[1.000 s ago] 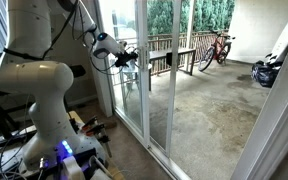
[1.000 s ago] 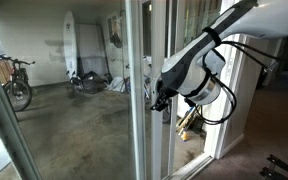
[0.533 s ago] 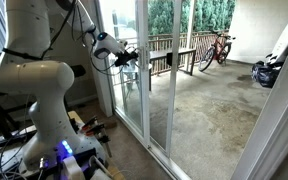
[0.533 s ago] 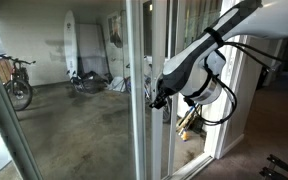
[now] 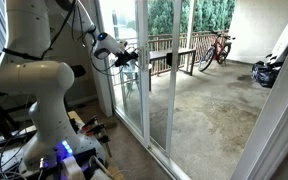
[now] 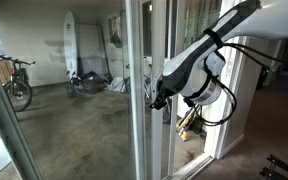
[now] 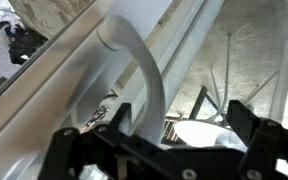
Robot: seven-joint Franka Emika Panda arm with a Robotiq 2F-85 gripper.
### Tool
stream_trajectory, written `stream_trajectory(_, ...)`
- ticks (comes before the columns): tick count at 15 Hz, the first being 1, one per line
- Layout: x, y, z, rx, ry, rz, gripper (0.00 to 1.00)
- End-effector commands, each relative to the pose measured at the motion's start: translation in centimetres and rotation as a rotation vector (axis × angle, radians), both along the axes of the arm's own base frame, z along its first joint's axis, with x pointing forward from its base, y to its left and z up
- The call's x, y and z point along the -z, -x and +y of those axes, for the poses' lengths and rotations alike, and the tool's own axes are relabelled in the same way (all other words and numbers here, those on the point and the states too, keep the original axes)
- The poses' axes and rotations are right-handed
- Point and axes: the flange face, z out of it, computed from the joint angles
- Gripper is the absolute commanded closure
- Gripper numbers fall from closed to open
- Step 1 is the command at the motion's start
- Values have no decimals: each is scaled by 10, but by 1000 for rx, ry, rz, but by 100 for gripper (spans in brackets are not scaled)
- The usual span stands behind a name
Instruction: Open the glass door by sliding it to the left
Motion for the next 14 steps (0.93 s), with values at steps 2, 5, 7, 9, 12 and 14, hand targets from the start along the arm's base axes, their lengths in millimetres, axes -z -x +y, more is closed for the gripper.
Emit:
stream_trajectory(2, 0, 0, 0, 0, 0, 0, 0)
stream_trajectory(5, 0, 0, 0, 0, 0, 0, 0)
stream_trajectory(7, -11, -3, 10, -42, -1, -25, 0)
stream_trajectory(9, -35, -4, 24, -135, 20, -84, 0)
stream_trajectory(12, -46, 4, 12, -153, 17, -97, 0)
stream_trajectory(14, -54, 6, 8, -157, -3, -100, 0)
